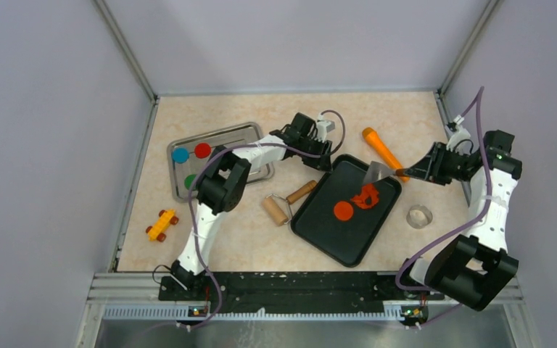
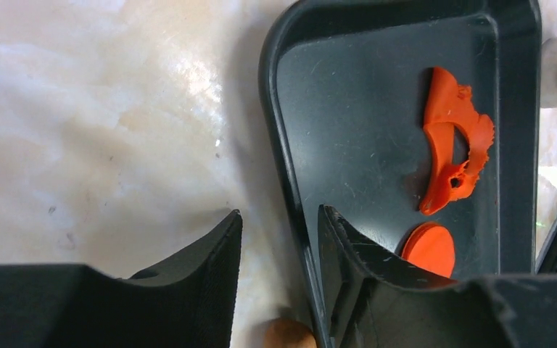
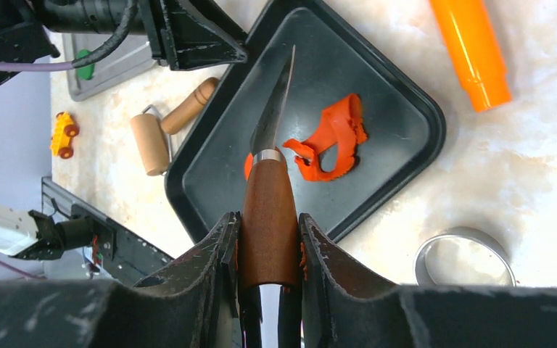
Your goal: Roll out the dumpling wrappers from the dough
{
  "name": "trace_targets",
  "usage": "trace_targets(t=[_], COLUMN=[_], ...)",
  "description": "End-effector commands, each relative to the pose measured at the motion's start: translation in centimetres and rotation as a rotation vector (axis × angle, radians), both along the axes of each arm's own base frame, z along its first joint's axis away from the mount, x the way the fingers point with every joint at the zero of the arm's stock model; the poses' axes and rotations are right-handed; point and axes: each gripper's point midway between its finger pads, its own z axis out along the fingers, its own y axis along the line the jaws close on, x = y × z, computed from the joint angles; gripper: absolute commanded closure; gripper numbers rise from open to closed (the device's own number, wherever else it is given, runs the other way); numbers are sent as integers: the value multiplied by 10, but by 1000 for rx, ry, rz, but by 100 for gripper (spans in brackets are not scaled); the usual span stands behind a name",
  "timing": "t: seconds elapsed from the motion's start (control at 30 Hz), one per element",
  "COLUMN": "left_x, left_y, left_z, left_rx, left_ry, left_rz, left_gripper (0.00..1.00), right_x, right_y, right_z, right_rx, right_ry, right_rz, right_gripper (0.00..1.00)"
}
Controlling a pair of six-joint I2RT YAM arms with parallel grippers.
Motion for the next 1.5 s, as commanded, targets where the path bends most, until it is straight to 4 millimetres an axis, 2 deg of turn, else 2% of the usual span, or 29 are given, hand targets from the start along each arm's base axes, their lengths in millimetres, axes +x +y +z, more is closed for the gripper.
trace_targets(t=[0.0,0.2,0.33,0.5,0.73,0.93,1.3,1.47], left_x=[15,28,35,35,58,53,27,33], left_y=[-17,2,31,62,96,99,94,92], left_z=[4,-8,-1,0,0,-13,-24,-24], left_rx=[-43,31,66,85,110,108,54,54], left_ry=[-10,15,77,137,140,199,388,359], left_rz=[44,193,399,528,662,680,747,733], left_gripper=[59,86,100,100,100,100,100,100], right_x=[4,9,14,22,29,18,15,6], right_y=[-10,-11,-4,1,2,15,18,22], right_z=[6,-14,-22,-30,-42,-62,-94,-104], right_rx=[-47,-22,4,15,59,49,86,137], right_ry=[-2,35,-3,-38,-24,6,40,86], right_rz=[-60,-2,31,100,189,348,377,416], right_gripper=[100,100,100,100,100,100,100,100])
